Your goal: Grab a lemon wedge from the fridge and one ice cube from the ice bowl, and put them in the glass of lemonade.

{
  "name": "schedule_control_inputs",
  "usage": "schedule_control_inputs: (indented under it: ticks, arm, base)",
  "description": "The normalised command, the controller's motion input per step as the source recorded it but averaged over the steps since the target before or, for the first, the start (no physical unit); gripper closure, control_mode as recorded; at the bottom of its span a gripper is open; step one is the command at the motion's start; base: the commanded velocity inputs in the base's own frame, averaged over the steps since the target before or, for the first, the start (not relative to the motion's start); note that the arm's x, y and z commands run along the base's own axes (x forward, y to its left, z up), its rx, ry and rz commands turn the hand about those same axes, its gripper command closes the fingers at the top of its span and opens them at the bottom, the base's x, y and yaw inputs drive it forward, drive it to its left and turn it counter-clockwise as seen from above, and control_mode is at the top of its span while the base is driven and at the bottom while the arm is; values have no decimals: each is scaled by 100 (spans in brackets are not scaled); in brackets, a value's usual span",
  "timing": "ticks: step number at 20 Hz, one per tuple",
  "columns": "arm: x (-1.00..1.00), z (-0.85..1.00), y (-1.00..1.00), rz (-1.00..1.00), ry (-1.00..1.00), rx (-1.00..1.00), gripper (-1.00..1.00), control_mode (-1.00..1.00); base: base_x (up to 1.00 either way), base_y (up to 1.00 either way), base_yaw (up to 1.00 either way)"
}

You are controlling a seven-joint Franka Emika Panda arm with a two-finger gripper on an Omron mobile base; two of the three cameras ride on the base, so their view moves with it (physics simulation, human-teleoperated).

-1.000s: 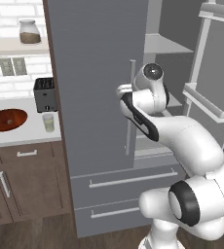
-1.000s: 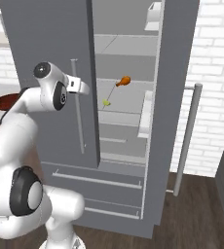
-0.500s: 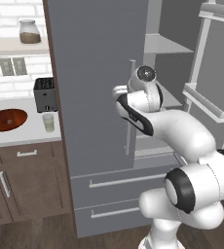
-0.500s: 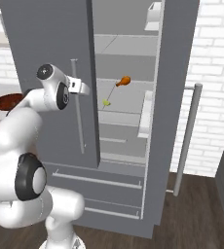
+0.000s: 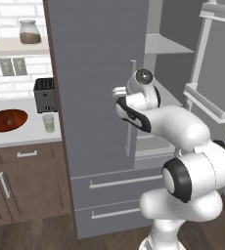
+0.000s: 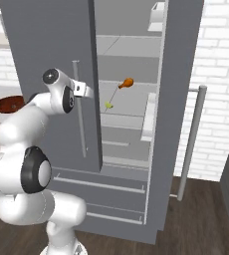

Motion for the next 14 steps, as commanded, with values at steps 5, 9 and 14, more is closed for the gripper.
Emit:
schedule_control_inputs:
  ticks: [5,9,14]
  arm:
    - [10,-6,0,0,0,0,100,-100]
    - [0,-2,0,0,0,0,100,-100]
    - [0,-4,9,0,0,0,100,-100]
  base:
    - [0,0,0]
    - [0,0,0]
    - [0,0,0]
